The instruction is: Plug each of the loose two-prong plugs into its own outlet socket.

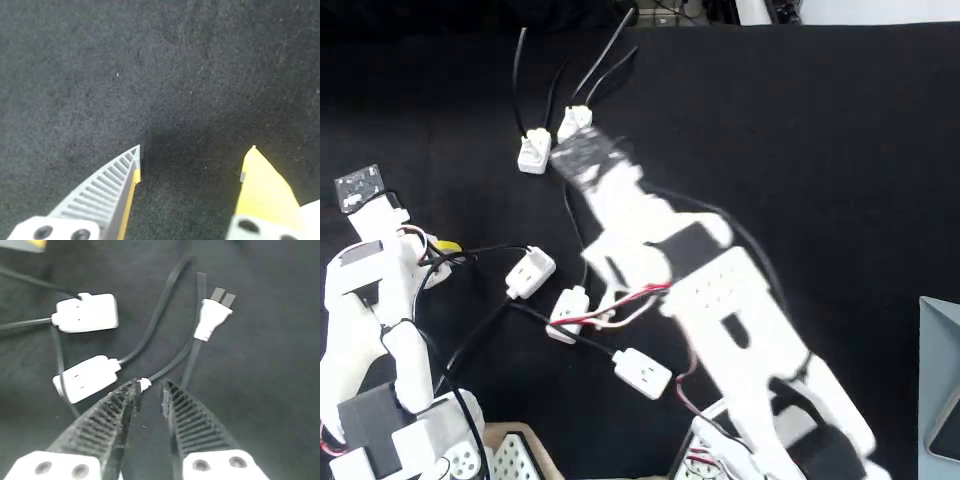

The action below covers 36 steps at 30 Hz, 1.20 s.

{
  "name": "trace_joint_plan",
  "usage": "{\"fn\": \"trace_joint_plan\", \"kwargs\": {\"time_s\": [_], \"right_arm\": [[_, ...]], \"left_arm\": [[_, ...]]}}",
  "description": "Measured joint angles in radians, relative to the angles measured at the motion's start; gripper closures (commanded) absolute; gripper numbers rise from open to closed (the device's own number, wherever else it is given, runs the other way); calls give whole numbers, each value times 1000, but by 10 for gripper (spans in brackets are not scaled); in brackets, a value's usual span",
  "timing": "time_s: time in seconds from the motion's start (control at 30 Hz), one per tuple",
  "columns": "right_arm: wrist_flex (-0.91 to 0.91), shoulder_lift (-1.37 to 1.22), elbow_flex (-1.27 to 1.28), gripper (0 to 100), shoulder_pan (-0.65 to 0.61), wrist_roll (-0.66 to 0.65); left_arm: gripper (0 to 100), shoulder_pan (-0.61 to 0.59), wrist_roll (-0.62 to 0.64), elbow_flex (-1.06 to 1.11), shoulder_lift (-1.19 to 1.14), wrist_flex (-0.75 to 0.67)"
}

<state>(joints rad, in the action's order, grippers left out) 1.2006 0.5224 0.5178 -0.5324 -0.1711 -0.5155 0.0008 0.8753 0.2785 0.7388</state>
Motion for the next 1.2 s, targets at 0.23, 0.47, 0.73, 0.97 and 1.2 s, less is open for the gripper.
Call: {"fn": "trace_joint_plan", "kwargs": {"time_s": [0.23, 0.47, 0.73, 0.97, 1.2], "right_arm": [[-109, 52, 180, 913, 195, 52], [-315, 52, 358, 854, 315, 170], [-408, 52, 422, 854, 319, 175], [-413, 52, 422, 854, 319, 175], [-413, 52, 422, 854, 319, 175]], "left_arm": [[681, 72, -117, -2, 0, 49], [678, 212, -298, -71, 0, 180], [682, 414, -336, -112, 0, 190], [694, 479, -338, -121, -34, 190], [826, 474, -338, -258, -304, 172]]}}
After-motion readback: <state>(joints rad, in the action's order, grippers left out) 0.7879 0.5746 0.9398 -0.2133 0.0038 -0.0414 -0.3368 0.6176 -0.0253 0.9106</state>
